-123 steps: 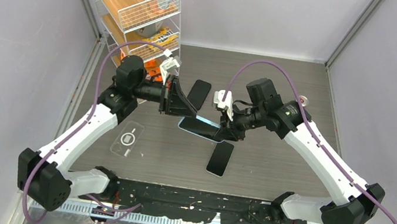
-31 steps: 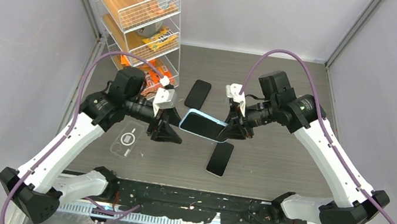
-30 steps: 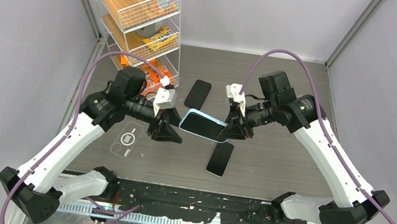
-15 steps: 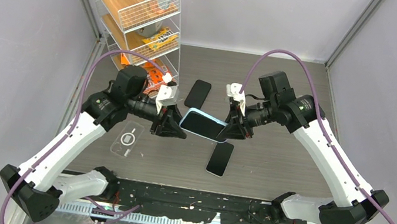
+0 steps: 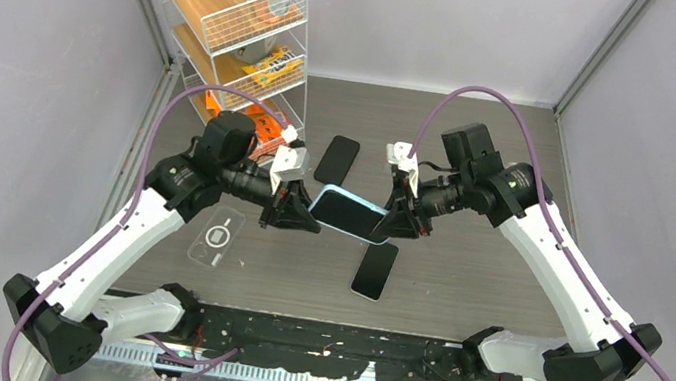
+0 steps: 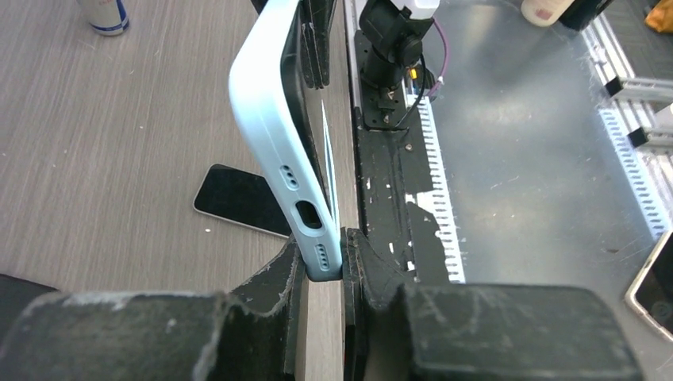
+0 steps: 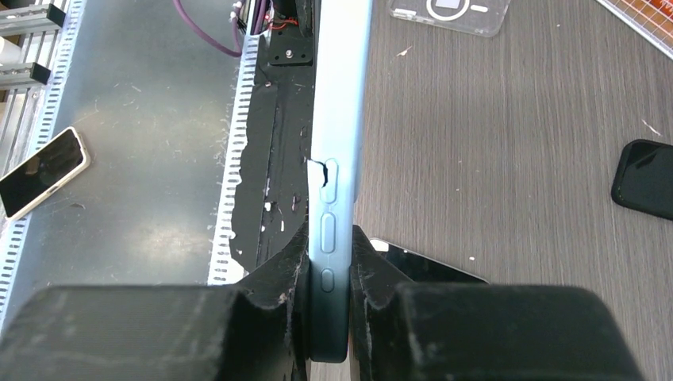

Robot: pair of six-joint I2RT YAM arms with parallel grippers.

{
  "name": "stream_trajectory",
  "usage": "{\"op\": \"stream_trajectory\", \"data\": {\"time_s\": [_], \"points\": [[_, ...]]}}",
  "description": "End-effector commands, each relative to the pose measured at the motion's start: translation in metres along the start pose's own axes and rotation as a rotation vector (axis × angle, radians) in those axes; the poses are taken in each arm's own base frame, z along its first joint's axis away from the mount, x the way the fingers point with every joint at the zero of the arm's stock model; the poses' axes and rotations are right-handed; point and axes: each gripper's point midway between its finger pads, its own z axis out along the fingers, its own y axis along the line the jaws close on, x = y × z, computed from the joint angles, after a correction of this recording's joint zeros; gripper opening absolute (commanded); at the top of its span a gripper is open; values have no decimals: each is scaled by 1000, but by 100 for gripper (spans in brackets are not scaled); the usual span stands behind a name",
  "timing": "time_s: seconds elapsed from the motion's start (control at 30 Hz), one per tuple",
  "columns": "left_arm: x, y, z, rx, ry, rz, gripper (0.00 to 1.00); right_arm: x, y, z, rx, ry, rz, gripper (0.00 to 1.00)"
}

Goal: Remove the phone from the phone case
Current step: Remove the phone case from the phone.

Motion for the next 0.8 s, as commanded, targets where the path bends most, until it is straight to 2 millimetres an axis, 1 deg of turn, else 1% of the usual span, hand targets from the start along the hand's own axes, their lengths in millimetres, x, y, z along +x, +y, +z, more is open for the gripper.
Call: {"op": "stream_trajectory", "data": {"time_s": [0.0, 0.1, 0.4, 0.6, 0.77], "points": [[0, -9, 6, 87, -10, 138, 0, -24, 6, -6, 1, -90, -87, 5], [5, -14, 7, 135, 5, 214, 0, -21, 8, -4, -11, -94, -81, 5], [7, -11, 16, 205, 56, 399, 0, -14, 20, 2, -88, -122, -46, 5], [-1, -9, 21, 247, 66, 515, 0, -9, 25, 9, -145, -148, 6, 5], [-5, -6, 22, 293, 73, 638, 0, -7, 31, 13, -181, -155, 16, 5]]}}
